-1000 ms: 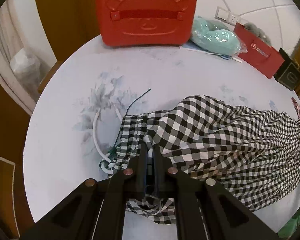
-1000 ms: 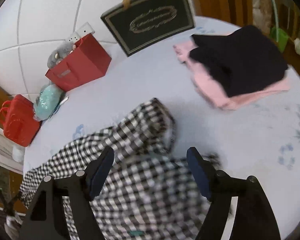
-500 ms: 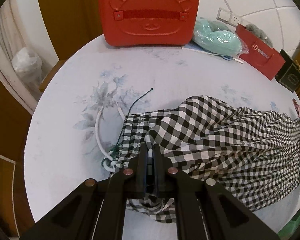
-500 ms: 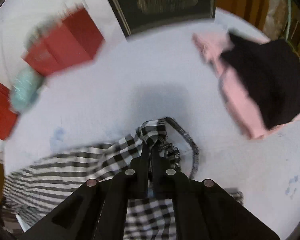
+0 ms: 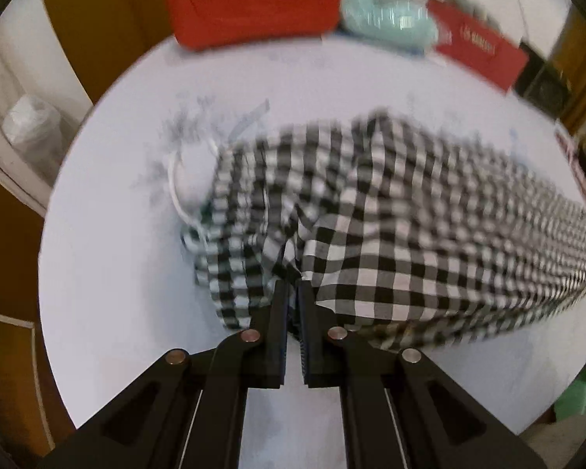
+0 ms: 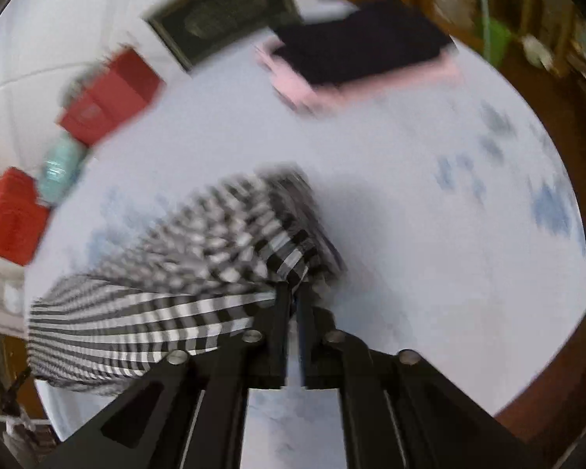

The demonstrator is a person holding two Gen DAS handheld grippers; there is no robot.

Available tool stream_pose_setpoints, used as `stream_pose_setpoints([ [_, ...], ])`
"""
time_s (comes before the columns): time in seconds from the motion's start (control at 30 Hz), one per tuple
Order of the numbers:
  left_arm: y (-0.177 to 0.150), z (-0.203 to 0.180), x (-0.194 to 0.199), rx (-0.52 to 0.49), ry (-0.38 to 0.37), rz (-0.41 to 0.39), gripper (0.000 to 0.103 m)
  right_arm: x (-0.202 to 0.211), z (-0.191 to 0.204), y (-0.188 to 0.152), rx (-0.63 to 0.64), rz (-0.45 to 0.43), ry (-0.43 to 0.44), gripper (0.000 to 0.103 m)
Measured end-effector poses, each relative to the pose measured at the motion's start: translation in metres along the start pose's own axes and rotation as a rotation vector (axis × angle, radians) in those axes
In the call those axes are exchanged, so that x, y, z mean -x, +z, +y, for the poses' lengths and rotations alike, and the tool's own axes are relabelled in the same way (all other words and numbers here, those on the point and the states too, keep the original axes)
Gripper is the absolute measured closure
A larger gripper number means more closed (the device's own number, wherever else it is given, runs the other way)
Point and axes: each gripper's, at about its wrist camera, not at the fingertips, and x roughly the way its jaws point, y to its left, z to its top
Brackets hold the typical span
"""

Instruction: Fold clothes

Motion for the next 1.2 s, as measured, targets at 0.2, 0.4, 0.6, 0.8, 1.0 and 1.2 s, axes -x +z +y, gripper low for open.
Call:
stream_pose_setpoints([
  [0.2,-0.005,0.009,0.029,0.004,0.013,-0.031,0.066,0.024,-0.003,-0.001,0.007,-0.086,-0.022,0.021],
  [0.4,0.019,0.017,0.076,0.026,0.010,-0.186,0.050,0.039,0.010,0.021,0.031,-0.146,-0.003,0.021],
  [0.6,0.052,0.029,0.026,0.084,0.030,-0.118,0.050,0.024,0.012,0.033,0.009,-0.131,0.037,0.016],
  [0.8,0.055,0.022,-0.022,0.092,0.012,-0.048,0.050,-0.001,0.022,0.052,0.032,-0.086,0.060,0.008],
  [1.0,0.043,0.018,-0.022,0.138,0.079,-0.071,0.067,-0.044,0.048,0.060,0.125,0.023,0.014,0.038],
  [1.2,0.030,0.015,-0.022,0.184,0.145,-0.094,0.096,-0.012,0.088,0.051,0.390,-0.178,-0.289,0.099],
])
